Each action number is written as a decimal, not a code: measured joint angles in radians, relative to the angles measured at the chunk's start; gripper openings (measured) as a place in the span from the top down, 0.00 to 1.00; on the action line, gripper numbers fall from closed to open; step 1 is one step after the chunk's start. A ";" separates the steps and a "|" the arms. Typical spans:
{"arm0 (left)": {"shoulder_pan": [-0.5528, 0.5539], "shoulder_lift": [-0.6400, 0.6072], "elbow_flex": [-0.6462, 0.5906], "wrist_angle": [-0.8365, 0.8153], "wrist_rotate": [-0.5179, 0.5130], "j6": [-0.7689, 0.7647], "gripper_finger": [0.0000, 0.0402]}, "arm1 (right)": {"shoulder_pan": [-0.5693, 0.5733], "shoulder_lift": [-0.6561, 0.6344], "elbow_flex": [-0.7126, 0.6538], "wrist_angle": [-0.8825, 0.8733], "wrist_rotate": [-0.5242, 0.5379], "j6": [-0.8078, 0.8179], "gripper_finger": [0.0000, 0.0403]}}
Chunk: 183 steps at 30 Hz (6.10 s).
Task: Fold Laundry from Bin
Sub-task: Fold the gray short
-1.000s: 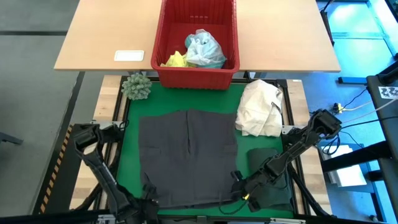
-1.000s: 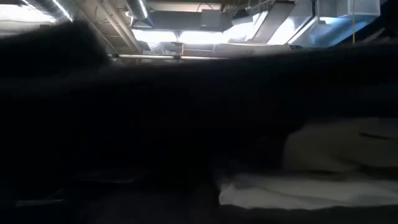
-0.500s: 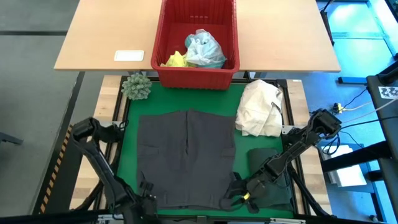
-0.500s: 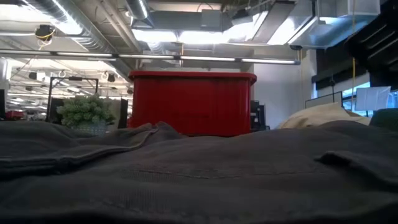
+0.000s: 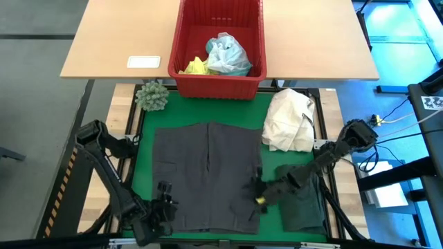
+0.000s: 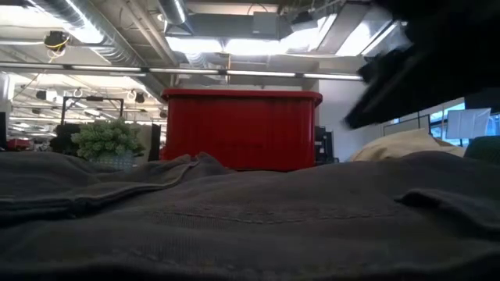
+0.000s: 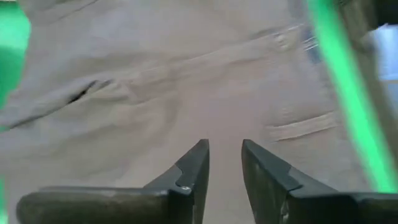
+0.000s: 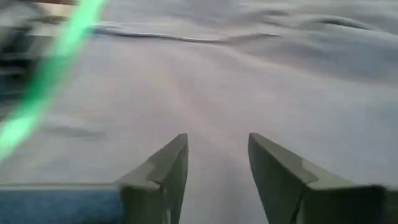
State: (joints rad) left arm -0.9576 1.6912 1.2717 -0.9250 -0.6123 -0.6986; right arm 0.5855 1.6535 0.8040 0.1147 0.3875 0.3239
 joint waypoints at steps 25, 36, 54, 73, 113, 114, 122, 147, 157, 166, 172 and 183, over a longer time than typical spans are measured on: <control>0.316 -0.438 -0.802 0.705 -0.141 -0.083 1.00 | -0.425 0.034 0.000 0.069 -0.040 -0.023 0.71; 0.556 -0.445 -0.801 0.905 0.083 0.173 1.00 | -0.423 0.034 0.000 0.186 -0.194 -0.081 0.71; 0.665 -0.444 -0.794 1.051 0.130 0.546 1.00 | -0.426 0.034 0.001 0.482 -0.169 -0.289 0.71; 0.749 -0.444 -0.794 1.049 0.100 0.729 1.00 | -0.597 0.034 0.001 0.537 -0.293 -0.329 0.71; 0.717 -0.443 -0.794 1.174 0.170 0.709 0.80 | -0.624 0.020 0.269 -0.264 -0.338 -0.250 0.88; 0.717 -0.443 -0.794 1.174 0.170 0.709 0.80 | -0.624 0.020 0.269 -0.265 -0.338 -0.250 0.94; 0.717 -0.443 -0.794 1.173 0.169 0.709 0.80 | -0.624 0.020 0.268 -0.276 -0.338 -0.253 0.99; 0.717 -0.443 -0.794 1.173 0.169 0.708 0.80 | -0.602 0.016 0.363 -0.664 -0.295 -0.167 1.00; 0.717 -0.443 -0.794 1.213 0.169 0.681 0.80 | -0.427 0.015 0.349 -0.782 -0.232 -0.084 1.00; 0.701 -0.443 -0.794 1.215 0.241 0.642 0.80 | -0.281 0.016 0.306 -0.779 -0.211 -0.018 1.00; 0.702 -0.435 -0.794 1.226 0.278 0.627 0.80 | -0.256 0.007 0.281 -0.791 -0.164 0.015 1.00; 0.710 -0.434 -0.795 1.269 0.257 0.627 0.80 | -0.259 -0.165 0.105 -0.759 -0.104 0.166 1.00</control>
State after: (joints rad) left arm -0.2472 1.2568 0.4770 0.3442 -0.3551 -0.0715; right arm 0.3268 1.4880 0.9089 -0.6443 0.2836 0.4902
